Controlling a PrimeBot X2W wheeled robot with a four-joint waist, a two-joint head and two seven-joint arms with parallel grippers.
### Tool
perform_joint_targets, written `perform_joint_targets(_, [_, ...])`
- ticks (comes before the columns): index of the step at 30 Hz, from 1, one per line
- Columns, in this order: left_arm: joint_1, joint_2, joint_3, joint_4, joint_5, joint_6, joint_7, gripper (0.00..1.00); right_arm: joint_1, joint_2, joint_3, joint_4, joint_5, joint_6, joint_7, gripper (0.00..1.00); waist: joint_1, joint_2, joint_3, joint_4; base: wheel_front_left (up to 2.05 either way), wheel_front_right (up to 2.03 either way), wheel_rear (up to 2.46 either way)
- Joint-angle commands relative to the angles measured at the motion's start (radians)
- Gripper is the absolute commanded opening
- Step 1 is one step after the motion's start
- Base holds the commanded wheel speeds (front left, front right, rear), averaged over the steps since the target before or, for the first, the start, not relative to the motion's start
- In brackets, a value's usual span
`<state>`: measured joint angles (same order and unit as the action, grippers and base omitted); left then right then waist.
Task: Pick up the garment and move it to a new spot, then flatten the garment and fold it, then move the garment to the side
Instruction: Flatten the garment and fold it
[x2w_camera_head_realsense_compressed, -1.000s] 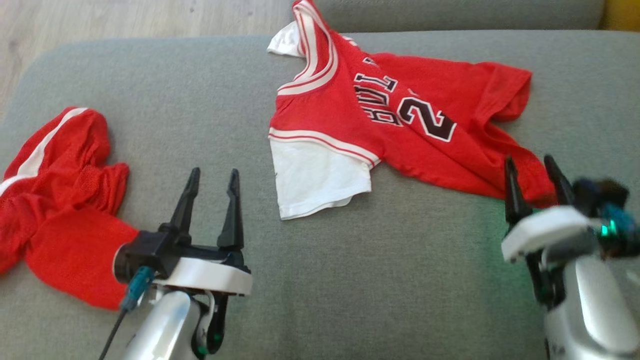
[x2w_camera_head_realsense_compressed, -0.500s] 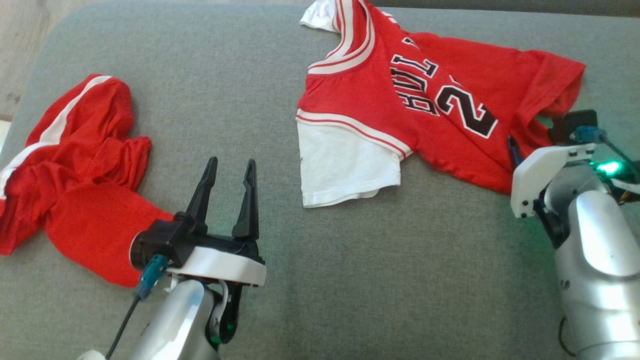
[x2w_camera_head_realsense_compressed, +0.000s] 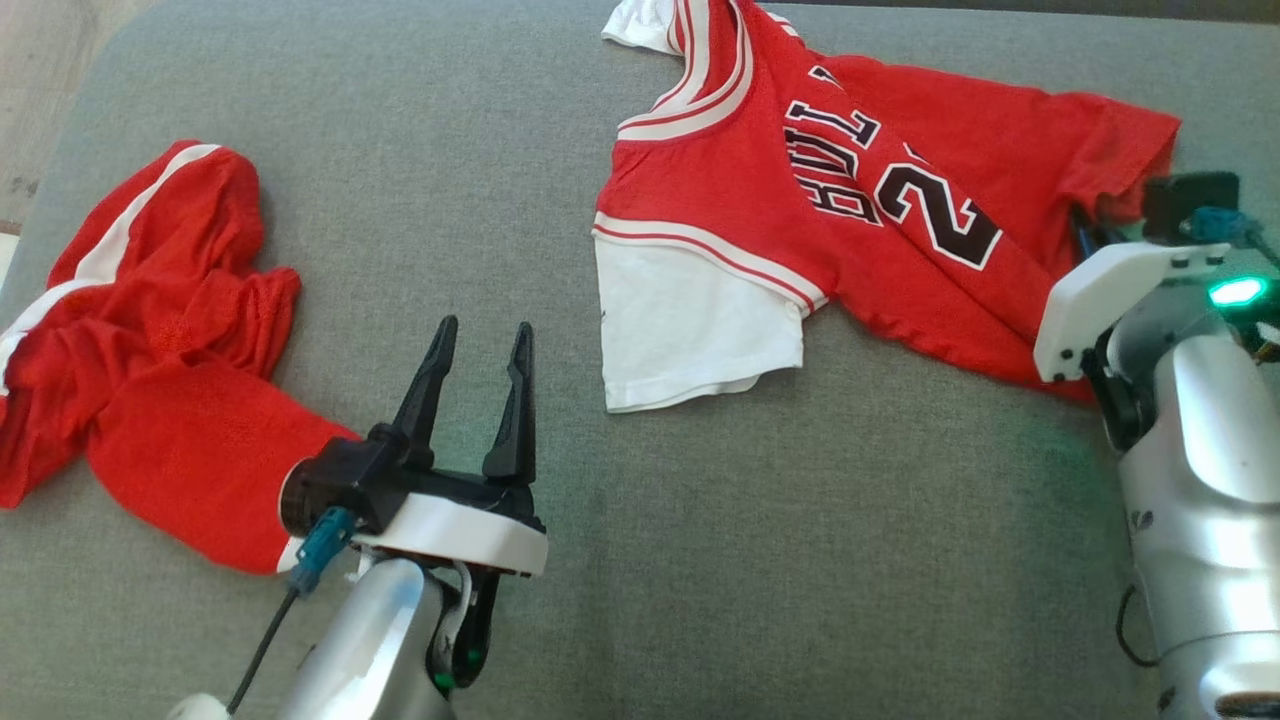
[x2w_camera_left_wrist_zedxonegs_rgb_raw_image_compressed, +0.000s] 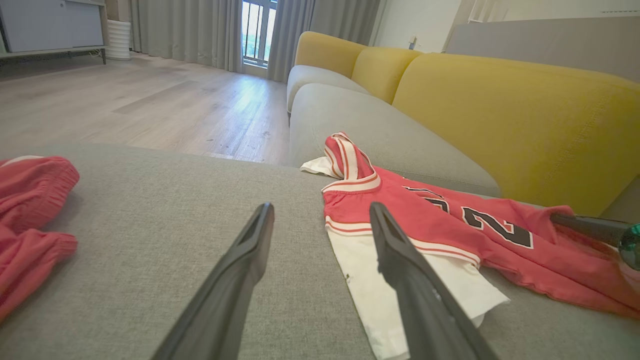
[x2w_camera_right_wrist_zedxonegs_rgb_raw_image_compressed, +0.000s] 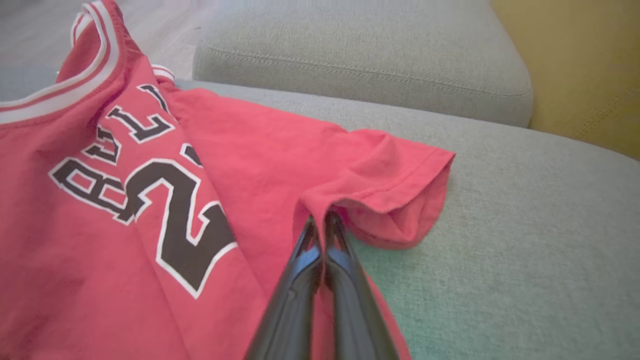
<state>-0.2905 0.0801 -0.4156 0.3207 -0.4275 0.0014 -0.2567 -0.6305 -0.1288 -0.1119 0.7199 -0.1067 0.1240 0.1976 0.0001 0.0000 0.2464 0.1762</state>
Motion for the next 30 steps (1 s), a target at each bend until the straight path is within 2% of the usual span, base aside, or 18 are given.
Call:
perform_joint_targets(1, [-0.04,0.0,0.039,-0.023,0.013,-0.005,-0.005,1.0,-0.054,0.009,0.011,-0.026,0.008,0.007,-0.024,0.0,-0.0001,0.0,0.001,-0.001,0.0,0.0,0.0])
perform_joint_targets(10, [-0.049,-0.014,0.03,-0.016,0.016,-0.022,-0.005,1.0,-0.205,-0.026,-0.031,0.026,0.032,0.007,-0.052,0.0,-0.0001,0.0,0.023,0.028,0.0,0.0,0.0])
perform_joint_targets(19, [-0.051,-0.023,0.034,-0.007,0.012,-0.029,-0.005,1.0,-0.297,-0.074,-0.096,0.17,-0.05,0.007,-0.034,0.0,-0.0001,0.0,0.035,0.067,0.0,0.0,0.0])
perform_joint_targets(20, [-0.051,-0.023,0.035,-0.007,0.012,-0.029,-0.005,1.0,-0.3,-0.076,-0.109,0.182,-0.065,0.007,-0.035,0.77,-0.0001,0.0,0.036,0.068,0.0,0.0,0.0])
perform_joint_targets(21, [-0.051,-0.023,0.035,-0.007,0.012,-0.029,-0.005,1.0,-0.3,-0.076,-0.109,0.182,-0.065,0.007,-0.035,0.77,-0.0001,0.0,0.036,0.068,0.0,0.0,0.0])
perform_joint_targets(22, [-0.051,-0.024,0.036,-0.007,0.013,-0.029,-0.005,1.0,-0.303,-0.077,-0.127,0.194,-0.077,0.007,-0.034,1.0,-0.0001,0.0,0.036,0.068,0.0,0.0,0.0])
perform_joint_targets(27, [-0.05,-0.026,0.05,-0.011,0.016,-0.027,-0.005,1.0,-0.318,-0.062,-0.16,0.229,-0.122,0.007,-0.082,1.0,-0.0001,0.0,0.033,0.045,0.0,0.0,0.0])
perform_joint_targets(30, [-0.047,-0.026,0.064,-0.015,0.021,-0.029,-0.005,1.0,-0.326,-0.037,-0.173,0.227,-0.116,0.007,-0.16,1.0,-0.0001,0.0,0.013,0.008,0.0,0.0,0.0])
